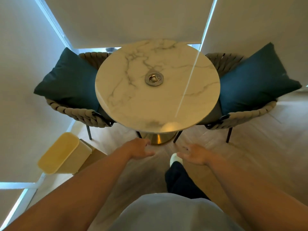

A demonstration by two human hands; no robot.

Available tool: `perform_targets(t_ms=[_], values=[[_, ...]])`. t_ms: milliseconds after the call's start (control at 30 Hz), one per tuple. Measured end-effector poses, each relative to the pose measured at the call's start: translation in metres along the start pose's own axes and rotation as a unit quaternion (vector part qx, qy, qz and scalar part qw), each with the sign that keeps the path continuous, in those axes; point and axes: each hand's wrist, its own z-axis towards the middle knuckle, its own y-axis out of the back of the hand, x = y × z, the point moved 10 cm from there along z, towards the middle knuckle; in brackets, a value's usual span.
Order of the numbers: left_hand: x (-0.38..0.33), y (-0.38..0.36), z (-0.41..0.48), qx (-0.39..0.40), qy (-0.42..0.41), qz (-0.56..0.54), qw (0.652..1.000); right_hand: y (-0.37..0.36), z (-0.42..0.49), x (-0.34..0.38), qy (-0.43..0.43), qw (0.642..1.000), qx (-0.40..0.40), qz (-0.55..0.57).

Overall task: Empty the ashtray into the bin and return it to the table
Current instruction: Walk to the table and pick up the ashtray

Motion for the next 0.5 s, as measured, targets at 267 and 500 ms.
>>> perform_targets(t_ms=[267, 500], values=[[0.019, 0.082, 0.087, -0.009, 0.036, -0.04, 0.999, 0.099, 0.097, 0.034, 0.042, 0.999, 0.009, -0.017], [0.03, 0.153, 0.147, -0.006, 0.069, -0.042, 0.997, 0.183, 0.162, 0.056, 0.058, 0.997, 0.019, -0.051]])
